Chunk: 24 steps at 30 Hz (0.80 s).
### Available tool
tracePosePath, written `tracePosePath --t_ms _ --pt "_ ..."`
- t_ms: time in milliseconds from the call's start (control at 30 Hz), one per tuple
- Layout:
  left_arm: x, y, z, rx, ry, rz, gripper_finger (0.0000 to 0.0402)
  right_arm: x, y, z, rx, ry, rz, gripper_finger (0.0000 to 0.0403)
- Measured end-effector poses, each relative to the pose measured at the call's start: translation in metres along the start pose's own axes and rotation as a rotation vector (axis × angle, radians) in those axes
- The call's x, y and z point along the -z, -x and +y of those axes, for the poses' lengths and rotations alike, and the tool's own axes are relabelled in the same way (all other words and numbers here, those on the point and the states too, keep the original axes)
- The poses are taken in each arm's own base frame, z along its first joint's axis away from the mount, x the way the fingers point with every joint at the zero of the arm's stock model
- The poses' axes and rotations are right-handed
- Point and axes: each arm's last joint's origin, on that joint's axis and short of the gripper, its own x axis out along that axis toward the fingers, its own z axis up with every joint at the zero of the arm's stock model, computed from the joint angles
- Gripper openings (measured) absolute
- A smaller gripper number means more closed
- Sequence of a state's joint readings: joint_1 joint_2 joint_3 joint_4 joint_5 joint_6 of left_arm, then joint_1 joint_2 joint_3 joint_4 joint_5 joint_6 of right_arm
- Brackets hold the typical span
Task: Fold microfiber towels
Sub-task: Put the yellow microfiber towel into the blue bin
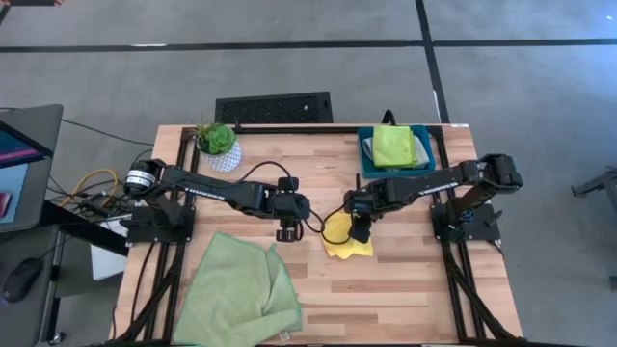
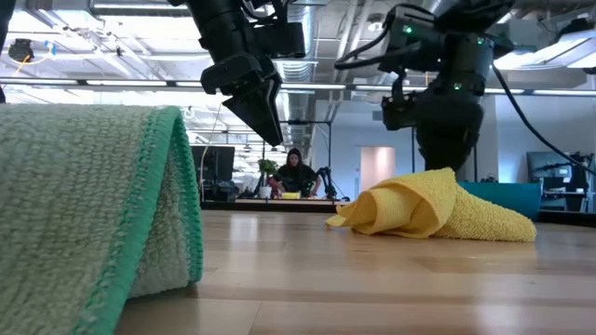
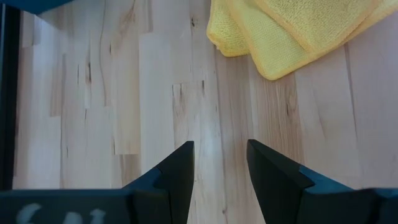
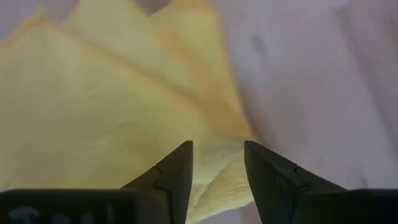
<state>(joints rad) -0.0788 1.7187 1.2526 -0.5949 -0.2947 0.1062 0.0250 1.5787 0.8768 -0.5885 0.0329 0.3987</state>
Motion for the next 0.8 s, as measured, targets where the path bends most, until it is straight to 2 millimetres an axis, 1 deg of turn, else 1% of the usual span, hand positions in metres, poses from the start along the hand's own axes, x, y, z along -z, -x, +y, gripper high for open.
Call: tracePosePath --t_ms 100,200,333,400,500,667,733,800 --pt "0.0 0.0 0.0 0.0 -0.001 0.0 0.0142 0.0 -0.001 -0.001 -0.037 0.026 0.015 0.0168" --pt "0.0 0.0 0.0 0.0 -0.002 0.0 0.0142 0.001 -0.003 -0.006 -0.024 0.018 0.023 0.0167" --pt "0.0 0.0 0.0 0.0 -0.006 0.0 0.0142 0.0 -0.003 -0.01 -0.019 0.051 0.017 0.0154" --pt "0.0 0.0 0.0 0.0 -0.006 0.0 0.0142 -0.002 -0.003 -0.01 -0.024 0.075 -0.001 0.0138" --pt "0.0 0.0 0.0 0.0 -0.006 0.0 0.0142 -0.003 -0.003 -0.01 -0.029 0.101 -0.011 0.0103" --pt "0.0 0.0 0.0 0.0 -0.006 0.001 0.0142 -0.003 -0.003 -0.009 -0.03 0.134 -0.012 0.0021" --pt "0.0 0.0 0.0 0.0 -0.006 0.001 0.0142 -0.003 -0.003 -0.009 -0.03 0.147 -0.017 0.001" --pt "0.0 0.0 0.0 0.0 -0.006 0.001 0.0142 -0.004 -0.002 -0.009 -0.033 0.153 -0.026 0.0014"
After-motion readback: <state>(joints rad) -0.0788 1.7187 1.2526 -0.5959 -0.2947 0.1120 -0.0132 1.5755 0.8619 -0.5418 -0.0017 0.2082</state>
